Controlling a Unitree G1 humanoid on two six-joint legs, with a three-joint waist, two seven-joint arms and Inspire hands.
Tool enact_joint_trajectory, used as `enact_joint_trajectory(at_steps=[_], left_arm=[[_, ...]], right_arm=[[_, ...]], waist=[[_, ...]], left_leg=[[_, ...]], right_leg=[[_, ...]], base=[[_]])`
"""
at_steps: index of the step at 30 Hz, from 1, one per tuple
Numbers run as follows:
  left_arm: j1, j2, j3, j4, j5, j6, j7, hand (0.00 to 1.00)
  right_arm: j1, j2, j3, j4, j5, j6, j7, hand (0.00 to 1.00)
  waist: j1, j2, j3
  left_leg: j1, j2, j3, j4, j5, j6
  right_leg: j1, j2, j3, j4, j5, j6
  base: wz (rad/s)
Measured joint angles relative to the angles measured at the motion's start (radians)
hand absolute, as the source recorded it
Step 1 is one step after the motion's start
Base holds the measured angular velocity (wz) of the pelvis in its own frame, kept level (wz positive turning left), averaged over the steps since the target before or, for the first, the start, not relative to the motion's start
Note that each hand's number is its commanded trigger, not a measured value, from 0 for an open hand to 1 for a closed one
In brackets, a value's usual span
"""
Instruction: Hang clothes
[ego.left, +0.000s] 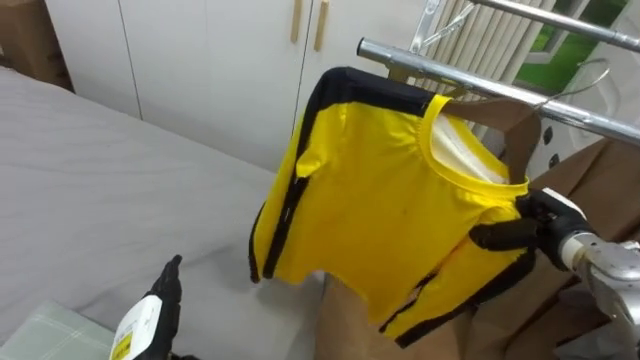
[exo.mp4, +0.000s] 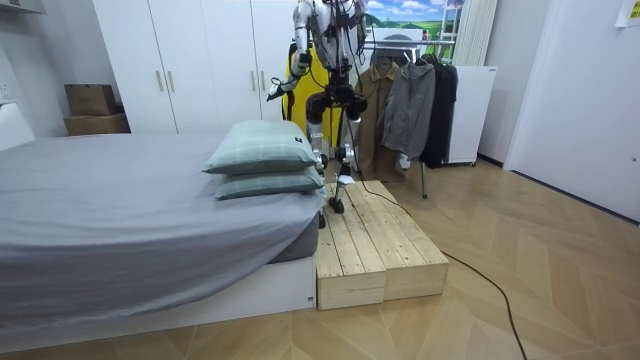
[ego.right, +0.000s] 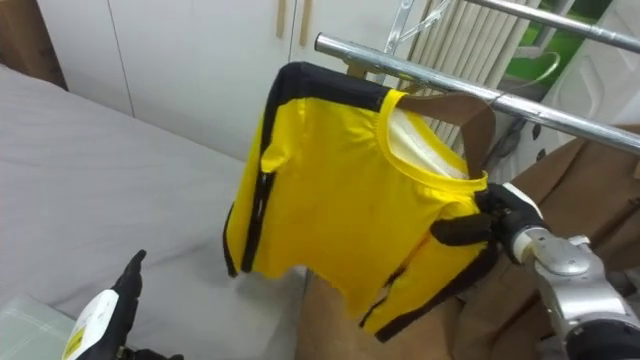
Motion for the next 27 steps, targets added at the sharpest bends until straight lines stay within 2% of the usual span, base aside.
enact_joint_trajectory(at_steps=[7, 13, 18, 20, 22, 27], left_arm=[[0.0, 0.003, -0.018, -0.001, -0.02, 0.0, 0.003, 0.0], [-0.003, 0.014, -0.033, -0.003, -0.02, -0.002, 0.003, 0.0], [-0.005, 0.017, -0.033, -0.011, -0.02, -0.002, 0.003, 0.0], [-0.008, 0.022, -0.033, -0.011, -0.019, -0.002, 0.003, 0.0], [-0.013, 0.027, -0.034, -0.018, -0.017, -0.002, 0.0, 0.0], [-0.013, 0.036, -0.039, -0.037, -0.015, -0.001, -0.012, 0.0]], right_arm=[[0.001, -0.008, 0.001, 0.088, 0.003, 0.004, -0.001, 1.0], [0.008, -0.003, 0.009, 0.138, 0.003, 0.015, -0.001, 1.0], [0.023, 0.035, 0.012, 0.139, 0.003, 0.015, -0.004, 1.0], [0.031, 0.057, 0.011, 0.14, 0.008, 0.011, -0.021, 1.0], [0.038, 0.059, 0.011, 0.142, 0.016, 0.013, -0.024, 1.0], [0.053, 0.079, 0.024, 0.146, 0.033, 0.013, -0.031, 1.0]], waist=[[-0.012, 0.002, 0.0009], [-0.011, 0.003, 0.0012], [-0.025, -0.001, -0.0002], [-0.025, -0.003, -0.0016], [-0.023, -0.012, -0.0074], [-0.019, -0.02, -0.0087]], left_leg=[[0.005, -0.001, 0.0, 0.009, 0.001, -0.001], [0.016, -0.003, 0.003, -0.001, 0.002, -0.002], [0.017, -0.003, 0.003, -0.001, 0.002, -0.001], [0.017, -0.003, 0.004, 0.0, 0.002, -0.001], [0.018, -0.003, 0.003, -0.001, 0.002, -0.001], [0.045, -0.002, 0.004, -0.008, 0.002, -0.001]], right_leg=[[0.011, 0.0, 0.002, -0.003, -0.001, -0.001], [0.012, 0.0, 0.01, -0.003, -0.01, 0.008], [0.014, 0.001, 0.011, -0.005, -0.01, 0.01], [0.015, 0.001, 0.01, -0.005, -0.007, 0.005], [0.017, 0.002, 0.01, -0.005, -0.007, 0.003], [0.042, 0.003, 0.008, -0.008, -0.01, 0.005]], base=[[0.0], [-0.02], [0.0], [0.0], [0.02], [0.02]])
